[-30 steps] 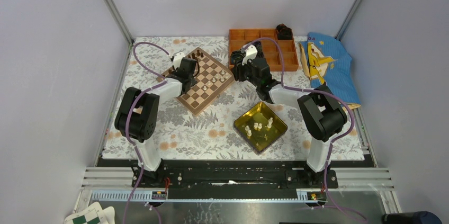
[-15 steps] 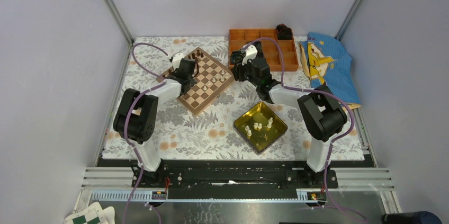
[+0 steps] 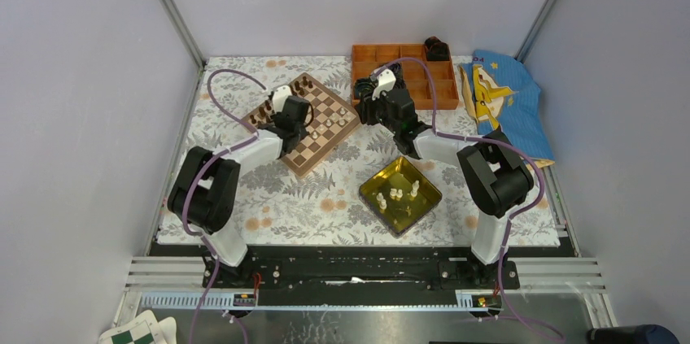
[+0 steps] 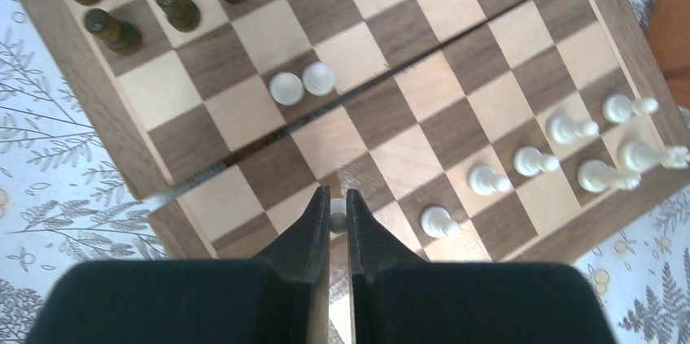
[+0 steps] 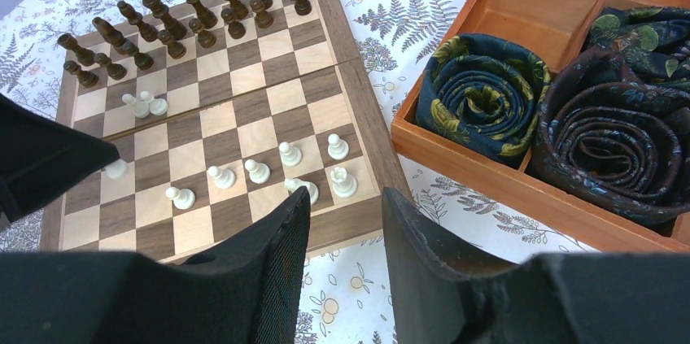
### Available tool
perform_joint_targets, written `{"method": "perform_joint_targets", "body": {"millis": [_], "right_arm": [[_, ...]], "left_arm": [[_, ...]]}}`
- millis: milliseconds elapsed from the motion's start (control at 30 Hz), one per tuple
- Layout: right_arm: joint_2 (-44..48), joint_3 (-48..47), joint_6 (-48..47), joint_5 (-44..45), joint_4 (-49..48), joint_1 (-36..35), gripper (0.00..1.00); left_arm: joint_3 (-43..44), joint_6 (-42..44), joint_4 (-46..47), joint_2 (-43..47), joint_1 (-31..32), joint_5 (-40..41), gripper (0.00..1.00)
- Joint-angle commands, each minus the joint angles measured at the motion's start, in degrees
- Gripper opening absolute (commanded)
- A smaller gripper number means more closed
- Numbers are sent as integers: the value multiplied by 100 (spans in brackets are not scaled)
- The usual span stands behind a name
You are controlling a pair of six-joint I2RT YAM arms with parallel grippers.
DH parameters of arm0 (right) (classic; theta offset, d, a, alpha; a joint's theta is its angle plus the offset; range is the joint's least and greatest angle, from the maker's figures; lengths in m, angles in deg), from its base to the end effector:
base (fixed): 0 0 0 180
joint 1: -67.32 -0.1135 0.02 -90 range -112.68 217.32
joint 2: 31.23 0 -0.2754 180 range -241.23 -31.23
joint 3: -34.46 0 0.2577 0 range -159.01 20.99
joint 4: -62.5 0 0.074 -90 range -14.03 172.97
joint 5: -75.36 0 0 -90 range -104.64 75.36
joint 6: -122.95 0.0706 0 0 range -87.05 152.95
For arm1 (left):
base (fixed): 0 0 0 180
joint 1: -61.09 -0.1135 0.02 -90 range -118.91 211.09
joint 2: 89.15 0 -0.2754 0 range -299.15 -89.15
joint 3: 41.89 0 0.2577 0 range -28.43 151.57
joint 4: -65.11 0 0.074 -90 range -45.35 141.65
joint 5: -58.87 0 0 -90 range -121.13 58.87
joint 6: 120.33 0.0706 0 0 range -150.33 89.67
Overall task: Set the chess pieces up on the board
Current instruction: Pick up the chess piece from the chessboard, then place the chess piece on the chessboard.
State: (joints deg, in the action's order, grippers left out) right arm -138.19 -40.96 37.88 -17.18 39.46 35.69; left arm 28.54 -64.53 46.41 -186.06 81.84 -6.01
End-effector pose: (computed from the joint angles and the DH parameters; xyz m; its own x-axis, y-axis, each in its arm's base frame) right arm 0.3925 0.2454 0.2208 -0.1736 -0.0061 -0.9848 -0.5483 0.8312 0.0915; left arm 0.3669 -0.1070 0.1742 -0.5716 -0.3276 -0.7522 -0.3390 0.9292 -0.1472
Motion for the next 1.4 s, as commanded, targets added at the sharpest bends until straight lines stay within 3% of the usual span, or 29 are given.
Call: {"method": "perform_joint_targets", "body": {"millis": [0, 1233, 1367], "right_arm": [[387, 33, 20, 58, -181, 43, 45], [375, 66, -1, 106, -168, 71, 45], [357, 61, 10, 89, -169, 75, 45]], "left_arm": [[-72, 42, 40, 70, 272, 237, 0], [7, 20, 102, -345, 625, 242, 0], [7, 26, 102, -355, 623, 260, 5]]}}
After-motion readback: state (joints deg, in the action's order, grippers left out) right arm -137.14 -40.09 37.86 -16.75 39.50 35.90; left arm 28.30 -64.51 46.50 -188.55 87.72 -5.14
